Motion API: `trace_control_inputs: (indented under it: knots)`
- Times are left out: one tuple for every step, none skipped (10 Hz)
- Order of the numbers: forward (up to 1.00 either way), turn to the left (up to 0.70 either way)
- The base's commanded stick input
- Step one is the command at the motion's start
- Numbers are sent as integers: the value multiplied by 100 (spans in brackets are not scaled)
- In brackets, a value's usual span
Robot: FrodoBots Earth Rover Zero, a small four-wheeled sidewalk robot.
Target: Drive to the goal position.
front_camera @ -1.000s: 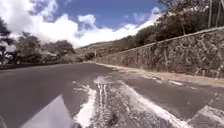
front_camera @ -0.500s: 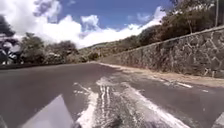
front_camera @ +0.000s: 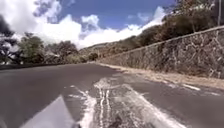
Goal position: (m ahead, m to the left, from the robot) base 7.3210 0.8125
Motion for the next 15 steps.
trace_control_inputs:
  knots:
    - [45,0]
    - [45,0]
    - [45,0]
    - [45,0]
    - [45,0]
    - [45,0]
    - [45,0]
    - [45,0]
    - [45,0]
    - [45,0]
    - [45,0]
    - [45,0]
    - [45,0]
    - [45,0]
    - [45,0]
